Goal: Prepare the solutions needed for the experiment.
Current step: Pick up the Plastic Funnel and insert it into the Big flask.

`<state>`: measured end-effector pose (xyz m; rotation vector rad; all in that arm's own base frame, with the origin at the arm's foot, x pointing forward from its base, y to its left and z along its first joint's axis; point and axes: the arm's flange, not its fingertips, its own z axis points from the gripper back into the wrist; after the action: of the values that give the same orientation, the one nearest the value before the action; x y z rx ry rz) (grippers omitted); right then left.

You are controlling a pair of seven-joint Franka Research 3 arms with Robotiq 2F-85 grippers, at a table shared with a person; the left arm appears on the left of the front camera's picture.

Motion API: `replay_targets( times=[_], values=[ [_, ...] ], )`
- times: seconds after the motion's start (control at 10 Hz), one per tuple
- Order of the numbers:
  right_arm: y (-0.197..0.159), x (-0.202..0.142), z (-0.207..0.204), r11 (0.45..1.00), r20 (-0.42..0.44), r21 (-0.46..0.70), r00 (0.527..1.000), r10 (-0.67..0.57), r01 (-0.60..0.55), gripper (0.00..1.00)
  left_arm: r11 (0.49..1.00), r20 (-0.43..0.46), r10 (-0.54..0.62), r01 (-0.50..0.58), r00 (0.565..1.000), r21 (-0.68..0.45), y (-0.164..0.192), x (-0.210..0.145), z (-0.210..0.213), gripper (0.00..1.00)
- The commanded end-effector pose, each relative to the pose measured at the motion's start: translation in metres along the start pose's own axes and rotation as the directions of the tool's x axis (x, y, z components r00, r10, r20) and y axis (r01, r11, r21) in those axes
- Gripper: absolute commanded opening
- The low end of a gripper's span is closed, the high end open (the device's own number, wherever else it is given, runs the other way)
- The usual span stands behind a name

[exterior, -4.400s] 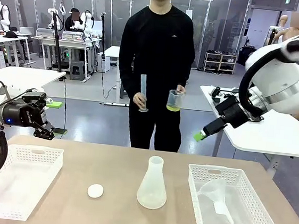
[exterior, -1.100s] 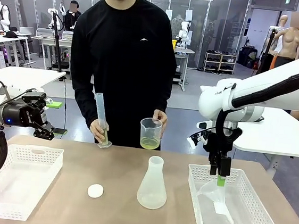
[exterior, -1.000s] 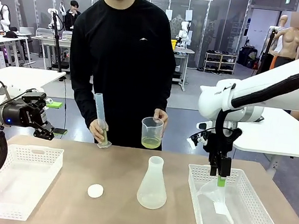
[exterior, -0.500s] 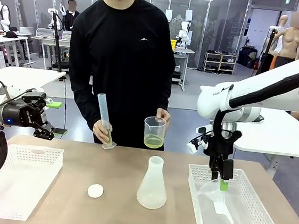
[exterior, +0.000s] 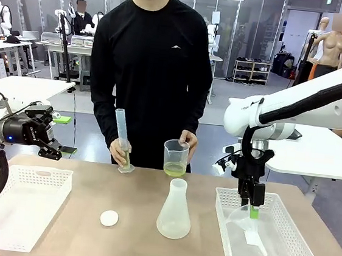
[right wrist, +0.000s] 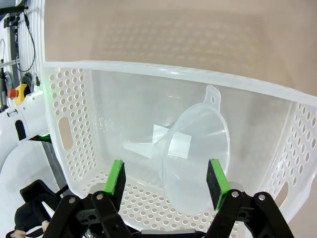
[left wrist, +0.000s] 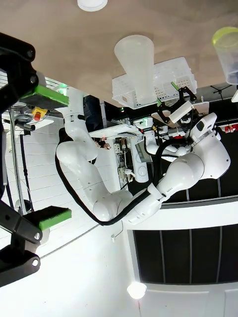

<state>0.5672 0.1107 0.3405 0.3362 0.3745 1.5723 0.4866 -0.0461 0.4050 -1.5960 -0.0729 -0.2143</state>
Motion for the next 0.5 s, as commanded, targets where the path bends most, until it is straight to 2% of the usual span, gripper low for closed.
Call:
replay_targets(
  times=[0.0, 0.1, 0.2, 0.3, 0.4],
  values=[
    [-0.0034, -0.0016, 0.0030, 0.999, 0.003, 0.022, 1.000, 0.028, -0.028, 0.76, 1.000, -0.004, -0.002, 0.002, 1.000, -0.005, -0.0017, -0.0010, -0.0006, 1.00],
    [-0.0040, -0.0016, 0.0032, 0.999, 0.003, 0.020, 1.000, 0.031, -0.031, 0.45, 1.000, -0.004, -0.002, 0.002, 1.000, -0.005, -0.0017, -0.0010, -0.0006, 1.00],
    [-0.0050, -0.0017, 0.0031, 0.999, -0.003, 0.022, 1.000, 0.030, -0.030, 0.58, 1.000, -0.004, -0.002, 0.002, 1.000, -0.005, -0.0017, -0.0010, -0.0006, 1.00],
    [-0.0057, -0.0011, 0.0031, 0.999, -0.007, 0.020, 0.999, 0.034, -0.034, 0.27, 1.000, -0.004, -0.002, 0.002, 1.000, -0.005, -0.0017, -0.0010, -0.0006, 1.00],
    [-0.0063, -0.0010, 0.0032, 0.999, -0.008, 0.018, 0.999, 0.035, -0.035, 0.39, 1.000, -0.004, -0.002, 0.002, 1.000, -0.005, -0.0017, -0.0010, -0.0006, 1.00]
  ],
)
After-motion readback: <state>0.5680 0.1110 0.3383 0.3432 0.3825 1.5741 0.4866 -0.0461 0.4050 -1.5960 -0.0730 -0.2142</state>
